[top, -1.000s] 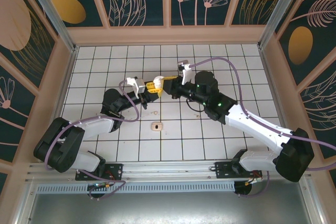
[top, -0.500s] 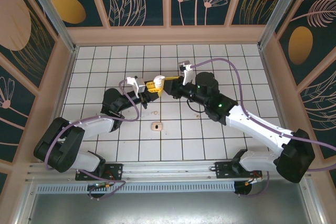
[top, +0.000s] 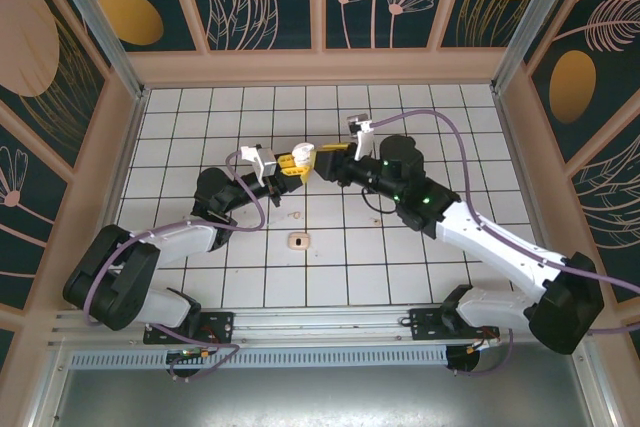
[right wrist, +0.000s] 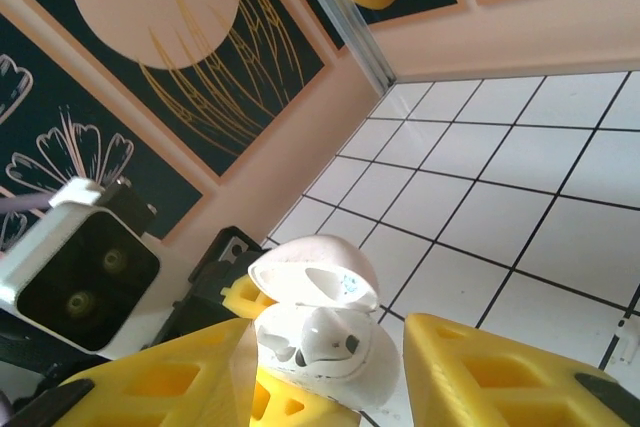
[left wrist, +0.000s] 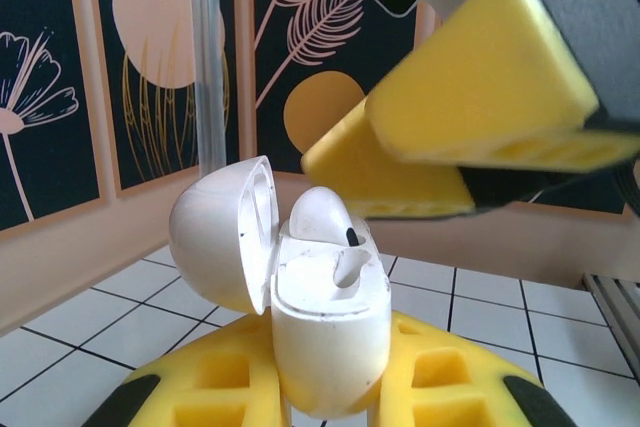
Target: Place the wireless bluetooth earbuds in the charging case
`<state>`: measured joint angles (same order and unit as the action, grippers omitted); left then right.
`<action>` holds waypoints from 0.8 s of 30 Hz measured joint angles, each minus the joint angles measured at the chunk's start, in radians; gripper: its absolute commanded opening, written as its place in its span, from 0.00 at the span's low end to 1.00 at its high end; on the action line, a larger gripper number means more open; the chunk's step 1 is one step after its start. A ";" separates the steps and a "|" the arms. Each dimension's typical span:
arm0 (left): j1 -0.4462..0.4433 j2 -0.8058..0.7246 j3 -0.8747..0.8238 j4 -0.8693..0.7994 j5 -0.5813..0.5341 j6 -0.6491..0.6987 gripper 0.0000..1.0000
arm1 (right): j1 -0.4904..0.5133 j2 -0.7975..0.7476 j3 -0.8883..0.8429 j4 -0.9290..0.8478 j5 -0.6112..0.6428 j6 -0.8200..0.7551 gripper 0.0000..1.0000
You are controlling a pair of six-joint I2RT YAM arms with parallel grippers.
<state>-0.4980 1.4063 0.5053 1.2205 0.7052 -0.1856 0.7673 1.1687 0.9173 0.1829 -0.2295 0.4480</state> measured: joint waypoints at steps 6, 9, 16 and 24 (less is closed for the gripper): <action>0.000 -0.029 0.000 -0.060 -0.009 0.043 0.12 | -0.062 -0.039 0.046 -0.153 -0.038 0.021 0.44; 0.000 -0.040 0.000 -0.101 -0.013 0.071 0.12 | -0.094 -0.035 0.080 -0.288 -0.041 0.033 0.43; 0.000 -0.050 -0.008 -0.167 -0.035 0.107 0.12 | -0.188 0.045 0.123 -0.604 -0.029 0.052 0.43; 0.000 -0.051 -0.012 -0.198 -0.042 0.116 0.12 | -0.253 0.220 0.142 -0.847 0.018 0.029 0.43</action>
<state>-0.4980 1.3548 0.4934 1.0222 0.6628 -0.0700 0.5140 1.3891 1.0595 -0.6643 -0.2119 0.4767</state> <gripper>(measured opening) 0.165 0.426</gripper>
